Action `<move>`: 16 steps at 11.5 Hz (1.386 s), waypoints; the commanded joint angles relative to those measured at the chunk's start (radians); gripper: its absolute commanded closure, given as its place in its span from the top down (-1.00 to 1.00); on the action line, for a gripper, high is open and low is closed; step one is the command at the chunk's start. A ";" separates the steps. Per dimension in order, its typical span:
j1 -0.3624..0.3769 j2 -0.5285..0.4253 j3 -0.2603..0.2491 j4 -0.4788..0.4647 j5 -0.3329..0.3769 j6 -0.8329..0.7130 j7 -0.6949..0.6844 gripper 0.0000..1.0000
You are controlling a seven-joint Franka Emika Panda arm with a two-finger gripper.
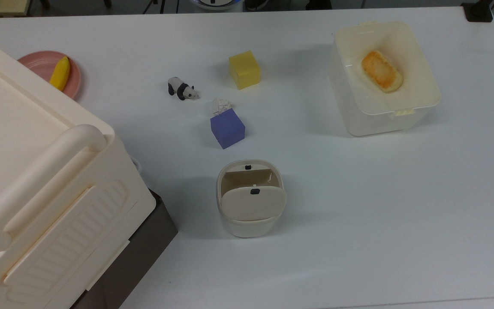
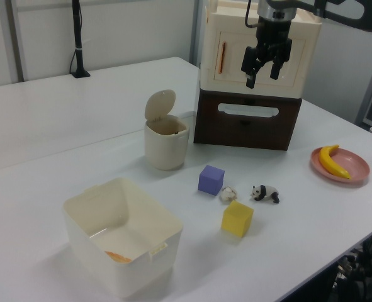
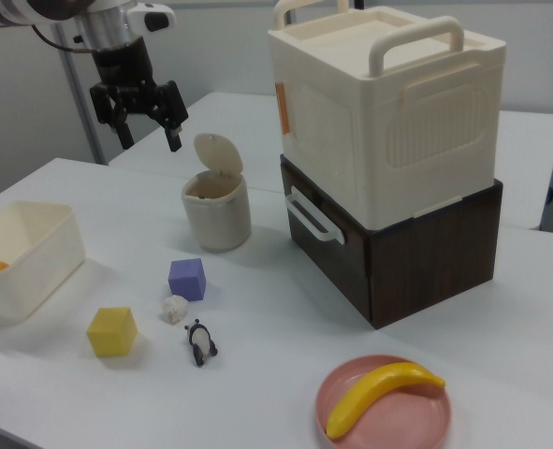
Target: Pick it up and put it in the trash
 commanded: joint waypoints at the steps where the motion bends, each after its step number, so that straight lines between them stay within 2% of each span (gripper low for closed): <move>1: -0.005 -0.001 0.003 -0.008 -0.007 -0.014 0.015 1.00; 12: 0.007 0.017 0.010 -0.011 -0.012 0.014 0.003 1.00; 16: 0.009 0.017 0.032 -0.011 -0.012 0.014 -0.033 1.00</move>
